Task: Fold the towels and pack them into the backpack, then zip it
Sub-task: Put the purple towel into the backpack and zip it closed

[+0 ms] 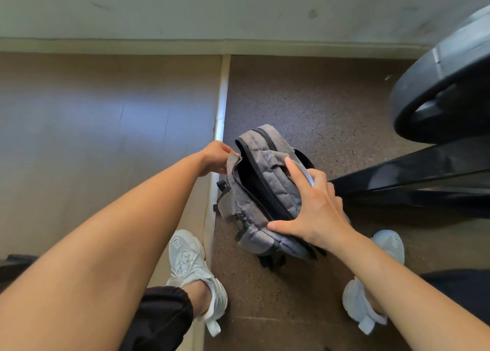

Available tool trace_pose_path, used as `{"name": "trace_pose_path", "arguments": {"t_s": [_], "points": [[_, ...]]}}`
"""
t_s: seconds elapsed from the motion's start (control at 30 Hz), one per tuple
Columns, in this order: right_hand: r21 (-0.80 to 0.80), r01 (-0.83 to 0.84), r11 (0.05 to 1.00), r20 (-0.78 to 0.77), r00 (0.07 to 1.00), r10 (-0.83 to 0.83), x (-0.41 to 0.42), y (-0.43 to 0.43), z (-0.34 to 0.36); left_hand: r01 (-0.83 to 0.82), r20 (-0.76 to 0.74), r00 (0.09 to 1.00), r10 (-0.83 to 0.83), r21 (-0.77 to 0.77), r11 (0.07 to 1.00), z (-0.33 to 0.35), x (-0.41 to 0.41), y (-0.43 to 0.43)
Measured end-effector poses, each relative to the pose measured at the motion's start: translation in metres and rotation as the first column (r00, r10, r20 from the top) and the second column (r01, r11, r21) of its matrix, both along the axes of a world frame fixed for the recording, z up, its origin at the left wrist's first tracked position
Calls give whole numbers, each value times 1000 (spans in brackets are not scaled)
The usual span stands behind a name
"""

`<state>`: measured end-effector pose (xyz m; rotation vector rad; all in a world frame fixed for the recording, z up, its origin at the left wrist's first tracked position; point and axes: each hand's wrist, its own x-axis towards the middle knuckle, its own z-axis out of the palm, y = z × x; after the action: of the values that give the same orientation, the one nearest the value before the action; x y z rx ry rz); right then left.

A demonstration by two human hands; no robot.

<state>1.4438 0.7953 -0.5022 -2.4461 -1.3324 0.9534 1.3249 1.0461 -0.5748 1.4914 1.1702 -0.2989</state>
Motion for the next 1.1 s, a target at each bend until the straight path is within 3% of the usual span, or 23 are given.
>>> {"name": "trace_pose_path", "arguments": {"t_s": [0.13, 0.27, 0.43, 0.63, 0.77, 0.87, 1.0, 1.1], "points": [[-4, 11, 1000, 5, 1000, -11, 1, 0, 0, 50, -23, 998, -50, 11, 999, -4, -7, -1], [-5, 3, 1000, 1, 1000, -3, 0, -2, 1, 71, -69, 996, -60, 171, 983, 7, -9, 7], [-8, 10, 1000, -10, 1000, -10, 5, -3, 1, 93, 40, 992, -117, 387, 917, 53, -3, 6], [9, 36, 999, -25, 999, -35, 8, -6, 0, 384, -57, 876, -480, 684, 620, 104, -7, -23], [32, 25, 999, -8, 1000, -25, 7, -9, -1, 460, -181, 826, -534, 763, 454, 109, -19, -50], [93, 68, 993, -11, 998, -67, 8, -8, 2, 392, -191, 888, -418, 790, 471, 112, -25, -57], [366, 128, 922, 88, 981, -171, 7, 13, 16, 176, -82, 978, -190, 814, 554, 111, -32, -67], [479, 98, 872, -11, 994, -106, 11, 47, 31, 38, 18, 996, -86, 793, 608, 105, -31, -73]]}}
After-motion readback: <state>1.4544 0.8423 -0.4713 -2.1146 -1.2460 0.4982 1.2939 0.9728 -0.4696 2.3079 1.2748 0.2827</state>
